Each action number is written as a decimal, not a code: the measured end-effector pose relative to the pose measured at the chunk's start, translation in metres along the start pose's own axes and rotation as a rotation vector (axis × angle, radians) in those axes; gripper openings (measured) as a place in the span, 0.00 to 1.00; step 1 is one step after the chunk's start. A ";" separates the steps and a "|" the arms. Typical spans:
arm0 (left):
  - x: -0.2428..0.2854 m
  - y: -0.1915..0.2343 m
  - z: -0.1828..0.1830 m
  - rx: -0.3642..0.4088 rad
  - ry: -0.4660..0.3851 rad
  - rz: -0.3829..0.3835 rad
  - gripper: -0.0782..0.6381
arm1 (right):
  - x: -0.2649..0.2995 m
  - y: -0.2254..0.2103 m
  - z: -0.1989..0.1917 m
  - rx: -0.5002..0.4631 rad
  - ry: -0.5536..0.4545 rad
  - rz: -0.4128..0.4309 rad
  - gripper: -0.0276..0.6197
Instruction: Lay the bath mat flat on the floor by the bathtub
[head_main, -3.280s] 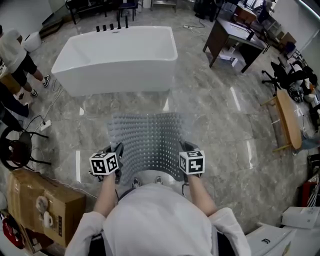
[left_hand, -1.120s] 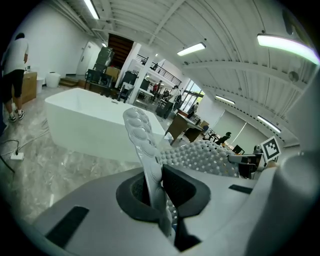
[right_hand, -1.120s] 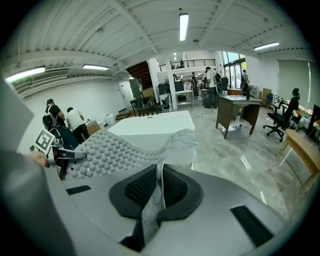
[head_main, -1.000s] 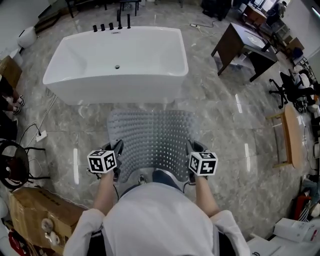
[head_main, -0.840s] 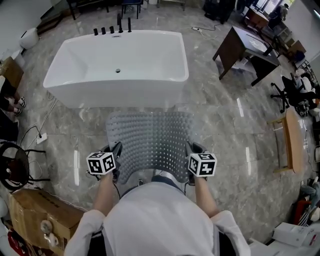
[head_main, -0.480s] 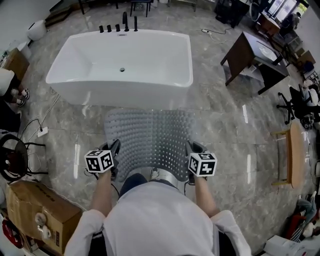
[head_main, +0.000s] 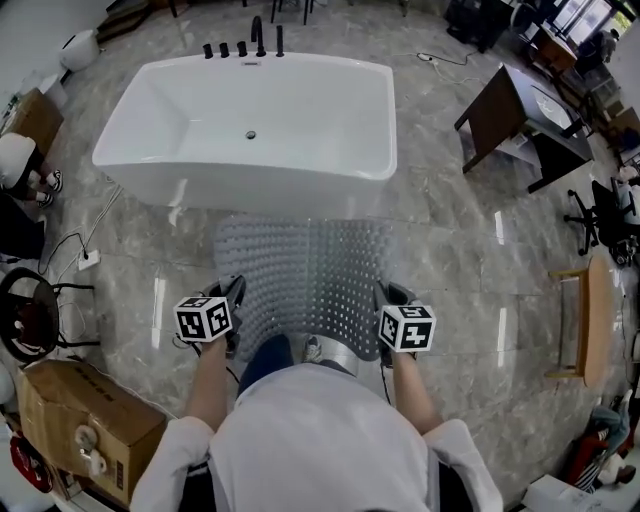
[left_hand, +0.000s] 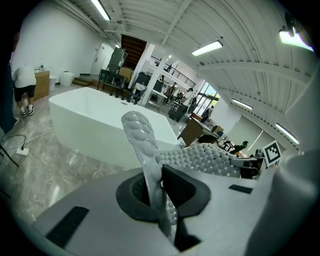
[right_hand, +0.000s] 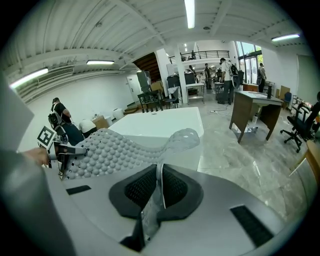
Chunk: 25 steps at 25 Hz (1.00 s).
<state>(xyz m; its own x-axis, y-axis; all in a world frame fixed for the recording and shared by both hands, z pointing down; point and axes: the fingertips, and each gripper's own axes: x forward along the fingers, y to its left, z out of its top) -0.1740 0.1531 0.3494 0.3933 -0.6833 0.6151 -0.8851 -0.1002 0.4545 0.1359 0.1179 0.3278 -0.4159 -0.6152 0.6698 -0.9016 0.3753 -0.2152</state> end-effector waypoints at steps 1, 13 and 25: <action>0.006 0.003 0.003 0.000 0.008 -0.005 0.17 | 0.005 0.000 0.002 0.004 0.005 -0.006 0.10; 0.060 0.047 0.061 0.072 0.106 -0.104 0.17 | 0.057 0.013 0.032 0.102 0.013 -0.113 0.10; 0.098 0.067 0.098 0.117 0.134 -0.138 0.17 | 0.092 0.002 0.055 0.146 0.013 -0.164 0.10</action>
<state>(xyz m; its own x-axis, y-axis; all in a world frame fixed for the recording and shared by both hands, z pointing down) -0.2198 0.0087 0.3769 0.5355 -0.5561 0.6355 -0.8402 -0.2752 0.4672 0.0890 0.0242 0.3497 -0.2617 -0.6504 0.7131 -0.9651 0.1659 -0.2028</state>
